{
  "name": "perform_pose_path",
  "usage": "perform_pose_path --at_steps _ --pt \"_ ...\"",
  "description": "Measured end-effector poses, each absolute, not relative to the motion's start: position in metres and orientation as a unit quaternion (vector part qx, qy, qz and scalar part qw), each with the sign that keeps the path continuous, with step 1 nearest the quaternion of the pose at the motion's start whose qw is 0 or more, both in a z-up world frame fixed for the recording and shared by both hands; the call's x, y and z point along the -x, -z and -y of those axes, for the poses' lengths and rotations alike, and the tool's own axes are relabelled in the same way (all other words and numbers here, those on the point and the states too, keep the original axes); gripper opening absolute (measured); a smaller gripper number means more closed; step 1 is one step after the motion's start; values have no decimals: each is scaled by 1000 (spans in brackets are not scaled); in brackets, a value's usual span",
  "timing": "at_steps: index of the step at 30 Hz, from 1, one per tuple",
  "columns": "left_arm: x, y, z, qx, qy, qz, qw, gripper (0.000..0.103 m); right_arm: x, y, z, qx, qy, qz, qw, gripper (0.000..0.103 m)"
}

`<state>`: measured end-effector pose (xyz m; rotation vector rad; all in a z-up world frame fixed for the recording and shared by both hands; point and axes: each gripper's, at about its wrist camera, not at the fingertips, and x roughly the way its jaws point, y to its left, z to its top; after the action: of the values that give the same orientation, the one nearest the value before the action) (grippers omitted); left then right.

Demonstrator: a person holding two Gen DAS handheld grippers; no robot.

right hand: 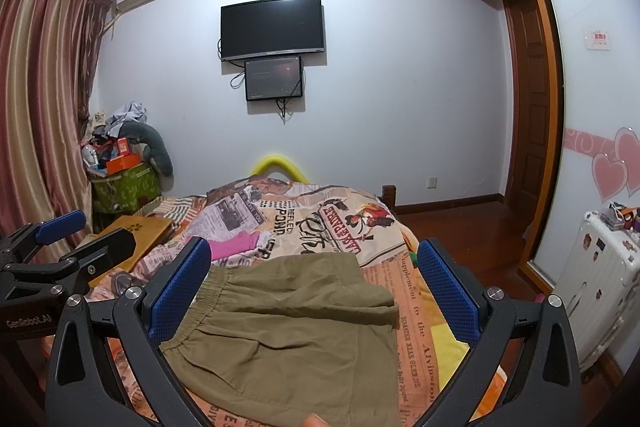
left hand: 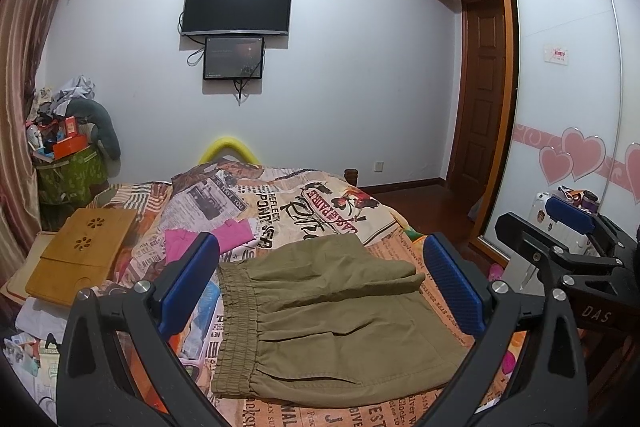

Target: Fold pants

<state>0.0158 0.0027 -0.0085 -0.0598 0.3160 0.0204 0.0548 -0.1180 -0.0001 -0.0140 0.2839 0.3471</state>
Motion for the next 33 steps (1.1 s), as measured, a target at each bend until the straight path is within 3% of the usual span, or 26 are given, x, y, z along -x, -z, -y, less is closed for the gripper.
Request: perform_pose_path --at_steps 33 --pt "-20 7 -4 35 -16 -156 987 103 -57 6 121 4 -170 -143 975 103"
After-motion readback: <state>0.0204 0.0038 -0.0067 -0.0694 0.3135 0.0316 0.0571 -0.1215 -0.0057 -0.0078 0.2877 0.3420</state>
